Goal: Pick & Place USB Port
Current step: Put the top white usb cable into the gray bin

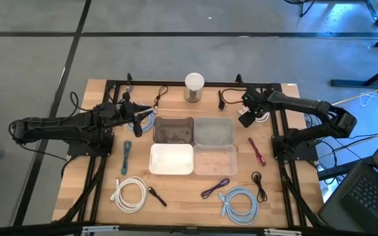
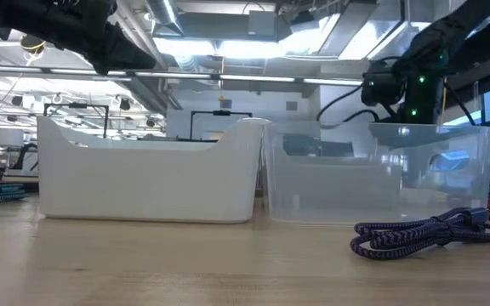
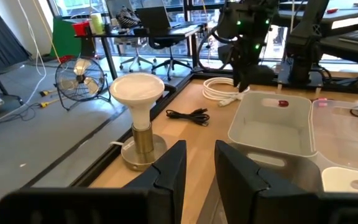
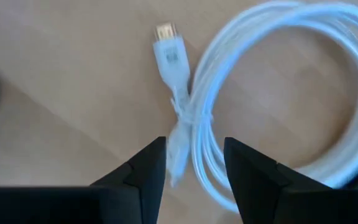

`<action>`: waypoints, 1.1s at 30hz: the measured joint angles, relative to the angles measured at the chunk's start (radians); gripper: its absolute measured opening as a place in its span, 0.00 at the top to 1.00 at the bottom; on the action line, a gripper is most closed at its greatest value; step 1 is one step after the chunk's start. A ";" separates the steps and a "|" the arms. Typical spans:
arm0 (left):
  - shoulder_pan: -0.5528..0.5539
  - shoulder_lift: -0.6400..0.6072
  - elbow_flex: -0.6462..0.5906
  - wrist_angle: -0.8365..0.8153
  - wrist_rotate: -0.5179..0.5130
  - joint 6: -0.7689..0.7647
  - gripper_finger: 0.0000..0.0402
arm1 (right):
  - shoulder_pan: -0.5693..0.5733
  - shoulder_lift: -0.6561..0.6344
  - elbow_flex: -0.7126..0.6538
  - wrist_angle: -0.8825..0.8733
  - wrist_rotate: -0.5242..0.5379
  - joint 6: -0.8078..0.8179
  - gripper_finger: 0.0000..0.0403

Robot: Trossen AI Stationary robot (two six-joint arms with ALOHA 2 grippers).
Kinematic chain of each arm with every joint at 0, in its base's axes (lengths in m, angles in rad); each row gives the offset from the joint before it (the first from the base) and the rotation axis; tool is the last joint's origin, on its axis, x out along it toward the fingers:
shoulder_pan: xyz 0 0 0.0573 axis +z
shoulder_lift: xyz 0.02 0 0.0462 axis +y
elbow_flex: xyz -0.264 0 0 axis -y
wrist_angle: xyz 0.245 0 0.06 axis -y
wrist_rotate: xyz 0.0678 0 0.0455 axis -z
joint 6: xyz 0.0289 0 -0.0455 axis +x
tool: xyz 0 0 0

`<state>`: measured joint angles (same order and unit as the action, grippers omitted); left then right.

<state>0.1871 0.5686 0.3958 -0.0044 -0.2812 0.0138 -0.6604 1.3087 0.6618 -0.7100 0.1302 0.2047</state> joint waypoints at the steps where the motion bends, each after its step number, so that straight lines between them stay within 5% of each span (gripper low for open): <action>1: 0.000 0.000 0.000 0.000 0.006 -0.007 0.81 | -0.001 0.000 -0.009 0.030 0.000 -0.001 0.59; 16: 0.000 0.000 0.000 0.000 0.015 -0.072 0.81 | -0.043 0.054 -0.122 0.211 0.005 0.001 0.60; 25: 0.000 0.000 0.000 0.000 0.022 -0.083 0.81 | -0.043 0.051 -0.125 0.235 0.010 0.000 0.86; 33: 0.000 0.000 0.000 0.000 0.022 -0.082 0.81 | -0.028 0.051 -0.118 0.216 0.025 -0.007 0.85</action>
<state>0.1871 0.5686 0.3958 -0.0044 -0.2596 -0.0685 -0.6879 1.3594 0.5438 -0.4941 0.1557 0.1972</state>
